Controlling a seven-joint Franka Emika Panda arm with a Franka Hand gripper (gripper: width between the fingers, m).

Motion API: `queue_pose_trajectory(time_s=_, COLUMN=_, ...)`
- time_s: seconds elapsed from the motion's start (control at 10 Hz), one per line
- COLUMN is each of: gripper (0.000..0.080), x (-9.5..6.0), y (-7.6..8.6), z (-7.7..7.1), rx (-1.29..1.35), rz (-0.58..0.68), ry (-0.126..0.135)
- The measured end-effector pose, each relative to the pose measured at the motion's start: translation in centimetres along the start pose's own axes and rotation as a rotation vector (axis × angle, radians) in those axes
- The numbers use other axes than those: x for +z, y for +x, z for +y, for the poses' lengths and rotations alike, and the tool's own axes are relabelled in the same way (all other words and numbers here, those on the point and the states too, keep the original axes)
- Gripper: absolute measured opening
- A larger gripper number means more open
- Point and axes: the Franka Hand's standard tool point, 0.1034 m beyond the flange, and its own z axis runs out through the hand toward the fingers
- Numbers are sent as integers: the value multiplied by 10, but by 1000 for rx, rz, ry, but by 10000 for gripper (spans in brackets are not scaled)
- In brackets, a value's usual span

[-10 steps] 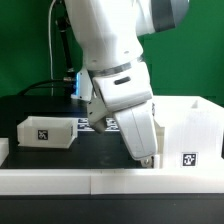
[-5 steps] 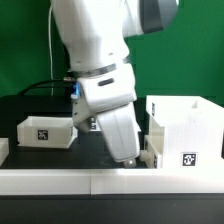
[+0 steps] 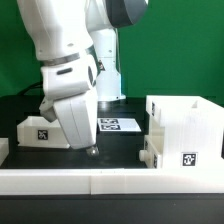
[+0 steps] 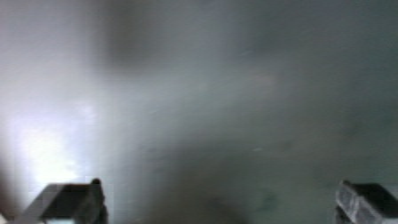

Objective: Assemble drawer

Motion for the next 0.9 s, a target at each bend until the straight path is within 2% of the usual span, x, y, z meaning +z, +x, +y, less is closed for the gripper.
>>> queue_pose_trajectory(time_s=0.4, gripper=648, x=-34, y=-24, z=-41, rx=46, rz=-37, ry=-32)
queue_pose_trajectory(time_s=0.5, gripper=648, x=-31, y=-26, z=-48, rx=73, rz=-39, ry=-30)
queue_pose_trajectory(time_s=0.7, gripper=648, x=-30, y=-26, z=-47, rx=84, rz=-38, ry=-28)
queue_pose_trajectory(time_s=0.9, gripper=648, x=-30, y=-25, z=-47, rx=208, rz=-35, ry=-29)
